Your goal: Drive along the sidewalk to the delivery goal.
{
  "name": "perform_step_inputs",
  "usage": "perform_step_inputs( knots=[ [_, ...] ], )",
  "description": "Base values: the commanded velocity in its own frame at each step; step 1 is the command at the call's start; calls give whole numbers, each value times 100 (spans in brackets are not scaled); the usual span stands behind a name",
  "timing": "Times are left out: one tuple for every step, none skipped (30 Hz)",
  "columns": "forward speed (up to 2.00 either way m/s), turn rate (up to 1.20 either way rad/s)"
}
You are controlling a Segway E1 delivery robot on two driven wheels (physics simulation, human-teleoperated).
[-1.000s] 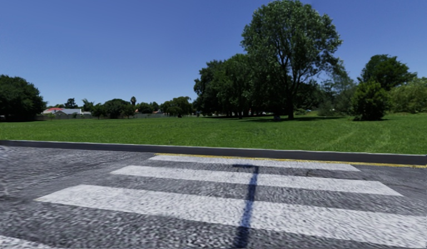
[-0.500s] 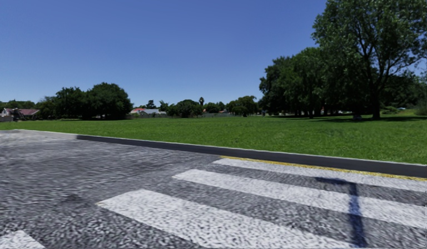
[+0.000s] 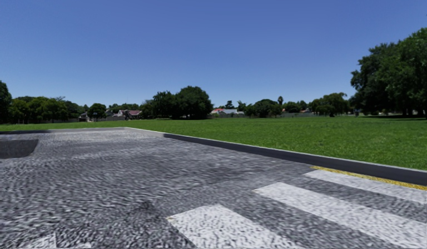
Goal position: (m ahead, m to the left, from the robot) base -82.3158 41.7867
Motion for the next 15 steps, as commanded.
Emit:
perform_step_inputs(
  knots=[
    [105,91],
    [105,92],
    [105,92],
    [105,92],
    [105,92],
    [105,92],
    [105,92],
    [105,92],
    [105,92],
    [105,92],
    [103,92],
    [101,92],
    [101,92],
    [101,92],
    [101,92]
  ],
)
